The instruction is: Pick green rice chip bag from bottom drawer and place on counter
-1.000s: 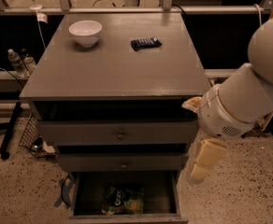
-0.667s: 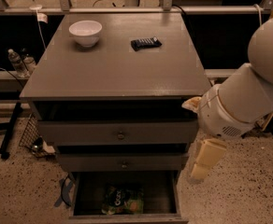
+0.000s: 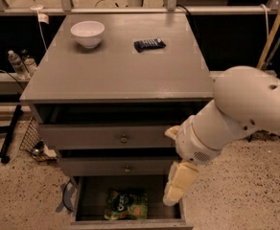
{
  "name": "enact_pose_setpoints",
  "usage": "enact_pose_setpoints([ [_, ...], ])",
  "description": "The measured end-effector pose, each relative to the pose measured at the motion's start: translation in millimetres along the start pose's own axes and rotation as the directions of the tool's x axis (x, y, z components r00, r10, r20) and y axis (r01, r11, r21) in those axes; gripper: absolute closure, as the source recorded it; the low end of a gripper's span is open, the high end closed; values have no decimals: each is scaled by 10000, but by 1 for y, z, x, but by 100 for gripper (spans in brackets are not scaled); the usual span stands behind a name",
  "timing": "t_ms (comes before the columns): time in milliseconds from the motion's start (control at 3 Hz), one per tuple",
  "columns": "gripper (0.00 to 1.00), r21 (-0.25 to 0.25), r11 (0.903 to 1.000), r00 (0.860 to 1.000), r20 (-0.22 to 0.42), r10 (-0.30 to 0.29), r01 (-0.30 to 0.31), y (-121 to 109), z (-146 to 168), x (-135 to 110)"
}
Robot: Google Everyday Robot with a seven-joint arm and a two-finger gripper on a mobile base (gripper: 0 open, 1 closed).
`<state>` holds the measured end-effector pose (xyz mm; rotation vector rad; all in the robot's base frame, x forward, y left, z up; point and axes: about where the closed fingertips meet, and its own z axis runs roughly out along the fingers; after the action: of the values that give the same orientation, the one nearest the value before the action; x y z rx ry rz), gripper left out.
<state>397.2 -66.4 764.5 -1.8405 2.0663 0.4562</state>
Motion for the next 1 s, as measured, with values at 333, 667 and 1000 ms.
enact_pose_setpoints([
  [333, 0, -479, 9968, 9977, 148, 654, -647, 4, 82, 4],
  [667, 0, -186, 9922, 9913, 444, 1242, -1235, -6, 129, 6],
  [1000, 0, -196, 9922, 9913, 437, 1240, -1233, -6, 129, 6],
])
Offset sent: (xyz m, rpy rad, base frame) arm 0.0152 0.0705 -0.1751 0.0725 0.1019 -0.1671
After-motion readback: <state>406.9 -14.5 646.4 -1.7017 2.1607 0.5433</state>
